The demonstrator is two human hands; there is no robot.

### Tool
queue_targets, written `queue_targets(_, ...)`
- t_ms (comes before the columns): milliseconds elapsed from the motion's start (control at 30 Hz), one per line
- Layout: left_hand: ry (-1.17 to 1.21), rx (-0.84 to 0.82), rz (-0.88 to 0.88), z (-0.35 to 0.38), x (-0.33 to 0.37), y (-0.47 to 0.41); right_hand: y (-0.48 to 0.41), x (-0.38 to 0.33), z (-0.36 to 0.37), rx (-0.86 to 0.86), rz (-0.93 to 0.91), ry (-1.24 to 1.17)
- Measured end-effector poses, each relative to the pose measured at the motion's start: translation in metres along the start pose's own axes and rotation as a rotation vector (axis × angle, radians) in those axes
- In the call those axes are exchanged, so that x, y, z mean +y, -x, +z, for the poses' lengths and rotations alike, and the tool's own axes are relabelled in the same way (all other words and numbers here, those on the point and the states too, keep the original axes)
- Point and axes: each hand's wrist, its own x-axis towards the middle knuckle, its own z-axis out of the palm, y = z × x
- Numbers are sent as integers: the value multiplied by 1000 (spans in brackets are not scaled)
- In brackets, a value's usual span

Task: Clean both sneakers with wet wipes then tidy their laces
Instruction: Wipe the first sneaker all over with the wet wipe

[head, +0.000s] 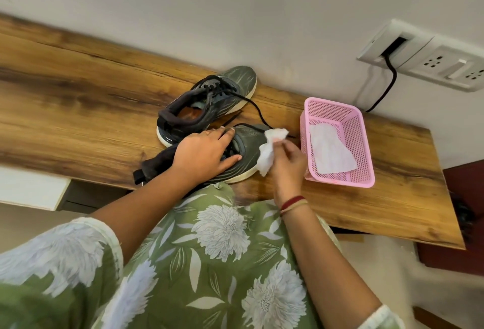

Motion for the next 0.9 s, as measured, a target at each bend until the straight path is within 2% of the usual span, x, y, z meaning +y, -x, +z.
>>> queue_targets(67, 8, 2, -2, -1, -1, 0, 5, 8, 6, -237, -373, 592)
queue_targets(100, 10, 1, -2, -1, 0, 0, 7, 11, 8, -356, -486, 803)
queue_targets(167, 8, -3, -2, -1, 0, 0, 10, 15, 12, -488, -621, 1066)
queue_targets(267, 10, -5, 4, 0, 0, 0, 5, 16, 13, -520, -727, 1313)
queue_targets(400, 32, -15, 8, 0, 0, 0, -3, 15, 10, -596, -720, 1251)
queue_targets(533, 8, -9, 5, -3, 1, 0, -8, 14, -10, -701, -811, 1146)
queue_targets(633, 15, 4, -3, -3, 1, 0, -10, 14, -10, -716, -793, 1202)
queue_targets(800, 61, 0, -11, 2, 1, -1, 0, 12, 8, -659, -672, 1055)
queue_targets(900, 61, 6, -10, 1, 0, -1, -1, 10, -8, -717, -724, 1067)
